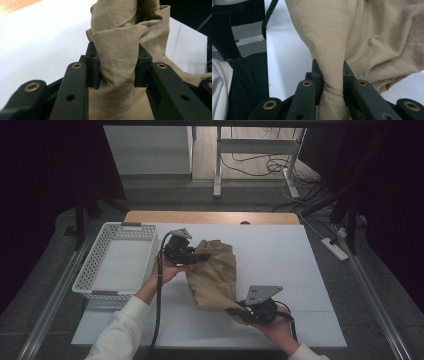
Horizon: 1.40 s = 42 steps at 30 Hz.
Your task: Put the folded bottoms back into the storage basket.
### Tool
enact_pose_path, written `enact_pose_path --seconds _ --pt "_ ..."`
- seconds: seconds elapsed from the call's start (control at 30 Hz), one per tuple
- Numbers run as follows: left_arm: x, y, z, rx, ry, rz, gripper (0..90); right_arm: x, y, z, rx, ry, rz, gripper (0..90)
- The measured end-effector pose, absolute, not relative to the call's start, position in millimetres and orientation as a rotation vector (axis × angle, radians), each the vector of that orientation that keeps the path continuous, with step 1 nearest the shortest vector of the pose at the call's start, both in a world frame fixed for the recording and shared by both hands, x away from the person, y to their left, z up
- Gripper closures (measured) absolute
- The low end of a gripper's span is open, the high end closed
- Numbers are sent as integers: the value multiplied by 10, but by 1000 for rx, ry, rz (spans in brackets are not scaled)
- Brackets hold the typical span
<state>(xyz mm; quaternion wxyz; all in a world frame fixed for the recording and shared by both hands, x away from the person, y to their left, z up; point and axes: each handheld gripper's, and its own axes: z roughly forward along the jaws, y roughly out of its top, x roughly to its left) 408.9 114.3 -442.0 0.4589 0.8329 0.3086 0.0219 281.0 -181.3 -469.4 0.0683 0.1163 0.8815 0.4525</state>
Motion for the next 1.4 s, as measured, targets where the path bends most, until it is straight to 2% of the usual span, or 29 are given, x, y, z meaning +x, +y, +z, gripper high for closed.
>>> enact_pose_path --seconds 1.4 --pt "3932 1604 -4038 1938 756 154 649 2960 -1328 -4382 253 2608 1422 788"
